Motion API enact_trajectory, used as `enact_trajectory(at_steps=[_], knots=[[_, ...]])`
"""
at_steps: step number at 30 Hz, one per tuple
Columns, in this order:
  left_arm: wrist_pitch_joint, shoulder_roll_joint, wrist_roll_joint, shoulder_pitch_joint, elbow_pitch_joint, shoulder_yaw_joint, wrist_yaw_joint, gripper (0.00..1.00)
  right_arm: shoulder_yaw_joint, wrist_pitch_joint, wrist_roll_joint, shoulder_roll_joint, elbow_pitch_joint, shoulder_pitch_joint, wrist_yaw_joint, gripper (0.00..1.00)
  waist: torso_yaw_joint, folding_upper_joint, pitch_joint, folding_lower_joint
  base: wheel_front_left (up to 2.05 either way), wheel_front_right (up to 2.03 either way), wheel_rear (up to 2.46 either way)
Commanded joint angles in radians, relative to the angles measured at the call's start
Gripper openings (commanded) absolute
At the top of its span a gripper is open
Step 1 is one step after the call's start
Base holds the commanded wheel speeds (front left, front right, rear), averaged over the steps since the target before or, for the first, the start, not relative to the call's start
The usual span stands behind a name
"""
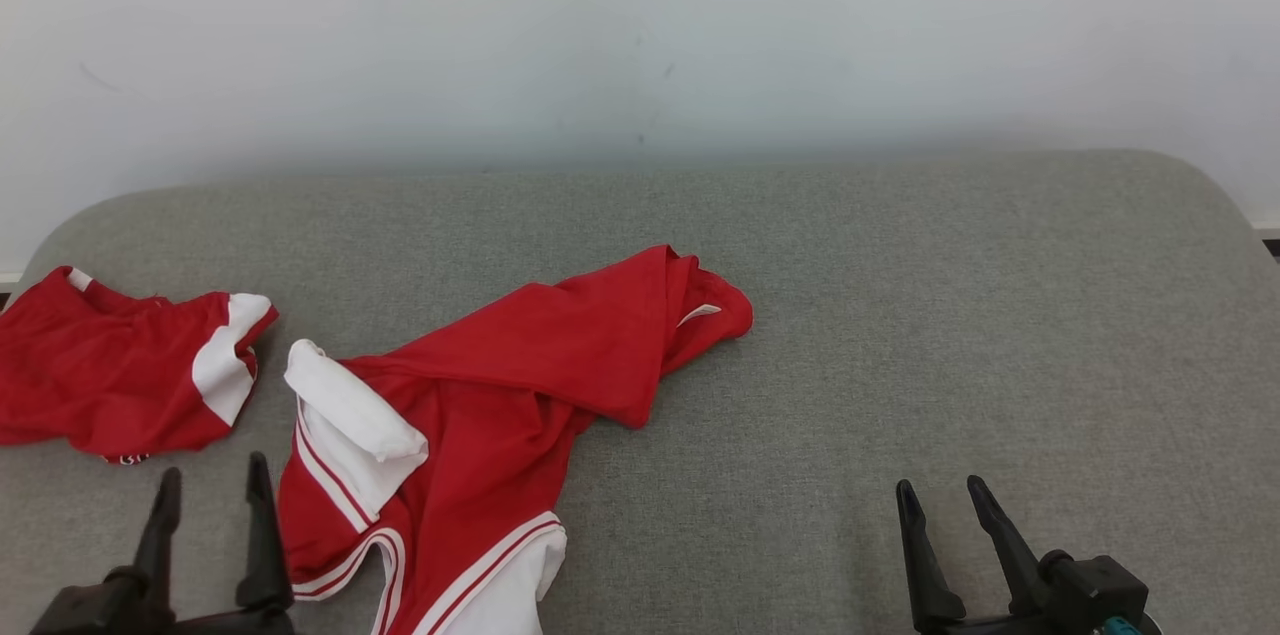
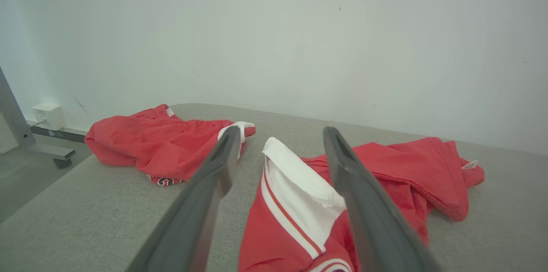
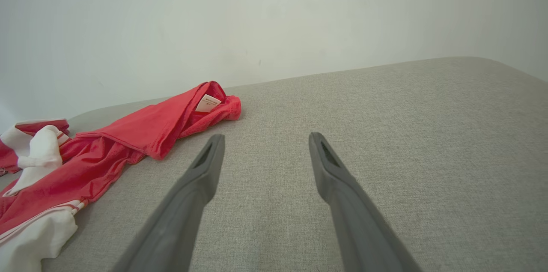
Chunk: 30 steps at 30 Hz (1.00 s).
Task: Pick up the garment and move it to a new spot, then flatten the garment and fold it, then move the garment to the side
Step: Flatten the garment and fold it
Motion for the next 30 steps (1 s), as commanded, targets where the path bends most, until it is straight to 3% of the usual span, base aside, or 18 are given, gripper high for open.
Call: enact_trajectory(at_steps=[1,14,22,30], knots=[[-0.001,-0.006,0.018,-0.007,0.001,0.020,-0.007,1.00,0.000,-0.005,-0.007,-0.002,0.000,-0.002,-0.003,1.00,-0.003,0.0000,0.001,0.0000,0.00,0.00,0.00],[-0.001,-0.053,0.083,0.021,-0.001,0.118,-0.133,1.00,-0.006,-0.005,-0.009,-0.002,0.000,-0.005,-0.003,1.00,0.009,0.0000,0.002,0.0000,0.00,0.00,0.00],[-0.001,-0.082,0.117,-0.002,0.015,0.131,-0.168,1.00,0.023,0.007,-0.017,-0.002,0.014,-0.028,-0.002,1.00,0.035,0.0000,0.006,0.0000,0.00,0.00,0.00],[-0.001,-0.107,0.134,-0.031,0.030,0.119,-0.188,1.00,0.128,0.056,-0.010,-0.022,0.101,-0.190,-0.002,1.00,0.089,0.0000,0.053,0.0000,0.00,0.00,0.00]])
